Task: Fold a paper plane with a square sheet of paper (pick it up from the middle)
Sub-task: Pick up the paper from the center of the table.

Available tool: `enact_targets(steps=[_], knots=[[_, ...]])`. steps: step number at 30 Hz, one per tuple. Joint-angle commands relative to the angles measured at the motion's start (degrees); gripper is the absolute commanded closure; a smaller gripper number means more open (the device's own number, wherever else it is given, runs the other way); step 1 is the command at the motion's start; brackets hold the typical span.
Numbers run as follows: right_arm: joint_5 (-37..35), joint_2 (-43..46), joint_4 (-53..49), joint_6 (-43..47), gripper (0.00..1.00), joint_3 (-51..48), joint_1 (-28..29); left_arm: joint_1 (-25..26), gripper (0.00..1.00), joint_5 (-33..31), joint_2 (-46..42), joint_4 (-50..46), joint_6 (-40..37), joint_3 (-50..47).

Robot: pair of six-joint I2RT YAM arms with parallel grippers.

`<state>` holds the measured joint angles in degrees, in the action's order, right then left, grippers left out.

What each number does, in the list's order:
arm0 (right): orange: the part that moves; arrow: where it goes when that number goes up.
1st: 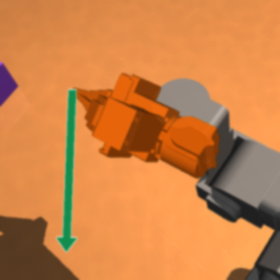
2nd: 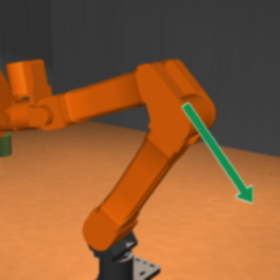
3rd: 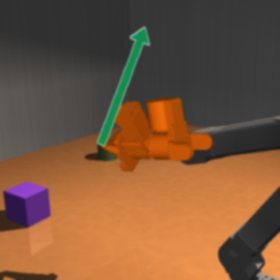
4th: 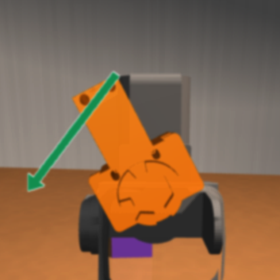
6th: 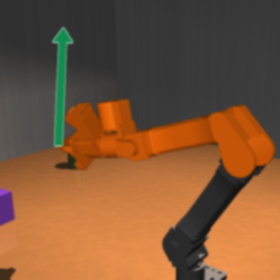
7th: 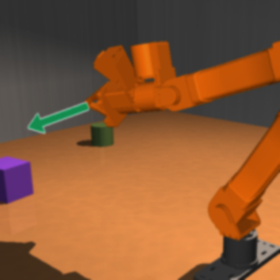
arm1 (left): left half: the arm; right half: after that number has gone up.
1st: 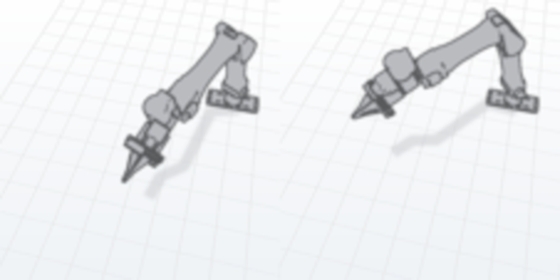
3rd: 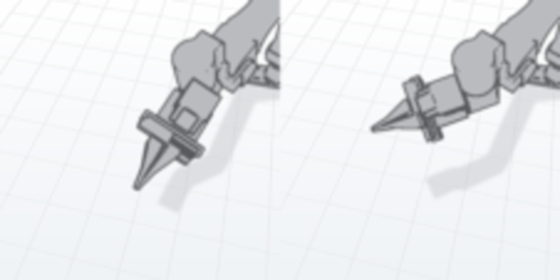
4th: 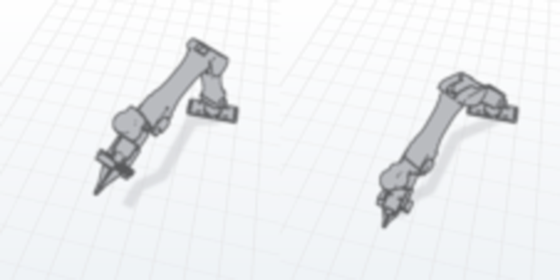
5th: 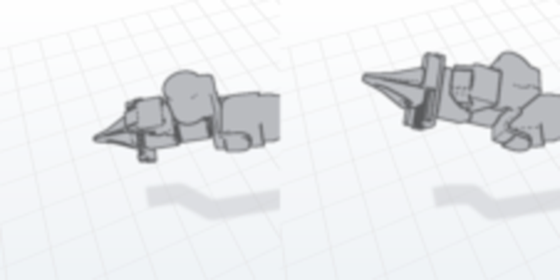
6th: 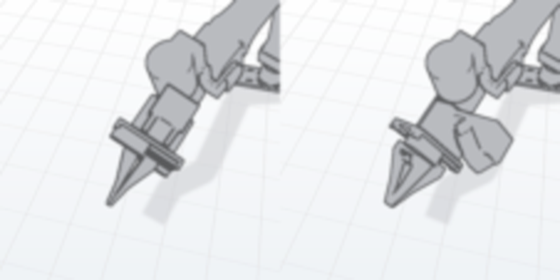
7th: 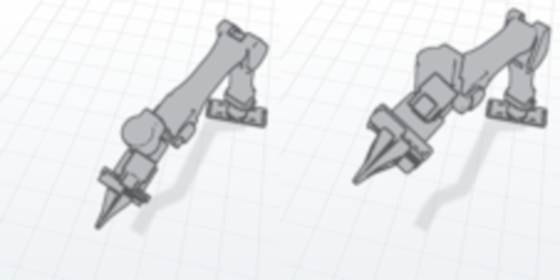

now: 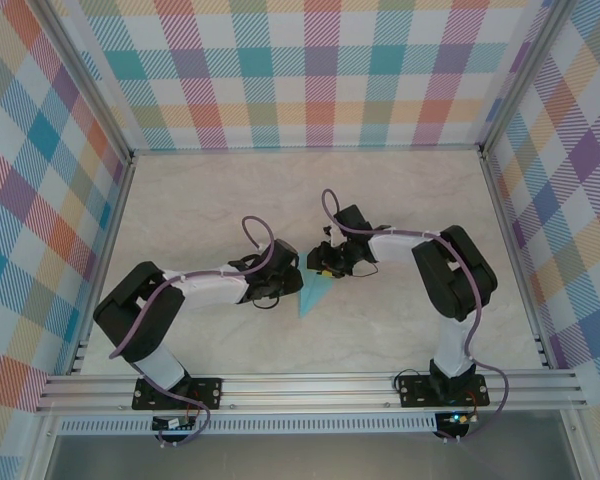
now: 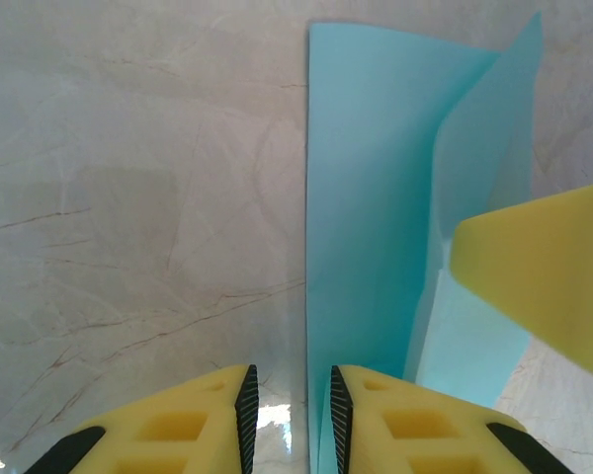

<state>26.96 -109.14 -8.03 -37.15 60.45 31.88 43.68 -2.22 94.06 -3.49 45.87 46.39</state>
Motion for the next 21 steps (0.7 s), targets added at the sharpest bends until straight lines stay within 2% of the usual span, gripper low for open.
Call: enact_targets(steps=[1, 8, 21], knots=[[1.9, -1.2, -0.2, 1.0, 0.59, 0.9, 0.0, -1.1, 0.72, -0.5, 0.9, -2.5, 0.6, 1.5], [3.2, -1.5, 1.2, 0.7, 0.59, 0.5, 0.0, -1.4, 0.73, -1.4, 0.3, -4.2, 0.4, 2.1], [5.8, -1.0, 7.2, -0.5, 0.62, -2.2, 0.0, -3.6, 0.72, -5.3, -6.7, -8.3, 0.6, -1.4]])
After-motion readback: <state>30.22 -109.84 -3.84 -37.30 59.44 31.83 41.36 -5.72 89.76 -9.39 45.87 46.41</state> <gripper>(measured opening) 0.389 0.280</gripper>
